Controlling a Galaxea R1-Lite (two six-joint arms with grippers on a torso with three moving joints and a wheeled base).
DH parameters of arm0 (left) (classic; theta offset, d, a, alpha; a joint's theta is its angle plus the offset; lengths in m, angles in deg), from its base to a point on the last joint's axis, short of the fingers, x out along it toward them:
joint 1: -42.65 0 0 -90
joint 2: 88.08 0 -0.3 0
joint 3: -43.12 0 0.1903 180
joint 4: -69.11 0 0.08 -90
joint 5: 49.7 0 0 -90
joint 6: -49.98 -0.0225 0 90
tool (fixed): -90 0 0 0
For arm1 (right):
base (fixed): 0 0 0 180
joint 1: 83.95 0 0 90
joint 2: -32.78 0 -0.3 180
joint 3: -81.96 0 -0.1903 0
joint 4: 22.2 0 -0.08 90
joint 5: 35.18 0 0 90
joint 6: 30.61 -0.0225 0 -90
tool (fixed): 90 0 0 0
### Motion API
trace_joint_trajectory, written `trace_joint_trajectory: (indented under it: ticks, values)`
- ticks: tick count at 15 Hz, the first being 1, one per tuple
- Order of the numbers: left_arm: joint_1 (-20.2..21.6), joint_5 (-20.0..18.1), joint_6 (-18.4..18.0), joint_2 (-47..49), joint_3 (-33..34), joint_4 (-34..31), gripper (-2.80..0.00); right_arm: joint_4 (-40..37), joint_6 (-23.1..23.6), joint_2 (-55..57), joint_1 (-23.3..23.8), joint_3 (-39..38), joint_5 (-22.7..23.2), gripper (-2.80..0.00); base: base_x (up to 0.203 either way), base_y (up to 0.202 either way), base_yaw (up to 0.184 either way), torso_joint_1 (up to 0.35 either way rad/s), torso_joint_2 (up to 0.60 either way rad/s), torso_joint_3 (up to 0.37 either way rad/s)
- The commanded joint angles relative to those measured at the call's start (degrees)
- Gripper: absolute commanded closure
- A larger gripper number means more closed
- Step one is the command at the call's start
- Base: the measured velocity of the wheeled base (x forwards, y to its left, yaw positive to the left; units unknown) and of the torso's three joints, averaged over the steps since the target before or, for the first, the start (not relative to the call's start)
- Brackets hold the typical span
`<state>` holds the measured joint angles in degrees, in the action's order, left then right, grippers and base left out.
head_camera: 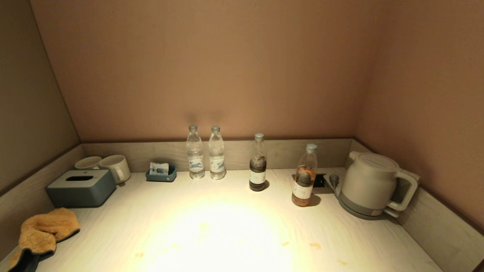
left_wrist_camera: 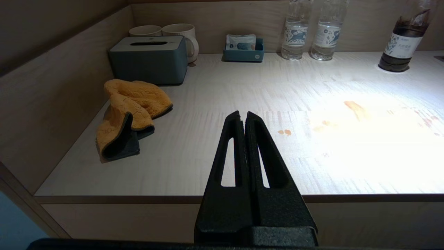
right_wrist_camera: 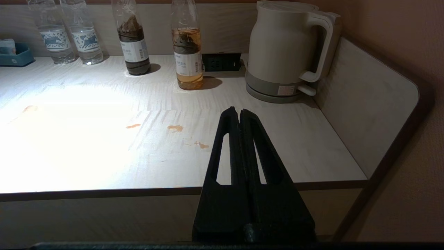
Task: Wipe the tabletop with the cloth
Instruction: Pick up the tablecloth
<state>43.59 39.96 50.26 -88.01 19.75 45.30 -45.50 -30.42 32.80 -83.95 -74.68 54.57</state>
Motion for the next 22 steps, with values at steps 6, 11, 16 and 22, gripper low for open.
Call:
trace_joint_trajectory:
  ticks: [6,11,16,22]
  values:
    - [0.03,0.08,0.07,0.01,0.0,0.09,0.0,0.02,-0.01,-0.02,0.0,0.0,-0.02,0.0,0.0,0.0,0.0,0.0,0.0,0.0]
    - [0.03,0.08,1.22,0.01,0.0,0.18,0.0,0.02,-0.01,-0.02,0.0,0.0,-0.02,0.0,0.0,0.0,0.0,0.0,0.0,0.0]
    - [0.03,0.16,0.43,0.01,-0.09,0.18,0.0,0.02,-0.01,-0.02,0.09,0.0,-0.02,0.0,0.0,0.0,0.0,0.0,0.0,0.0]
    - [0.03,0.06,-0.45,0.4,-8.68,-5.07,0.0,0.02,-0.01,-0.02,0.0,0.0,-0.02,0.0,0.0,0.0,0.0,0.0,0.0,0.0]
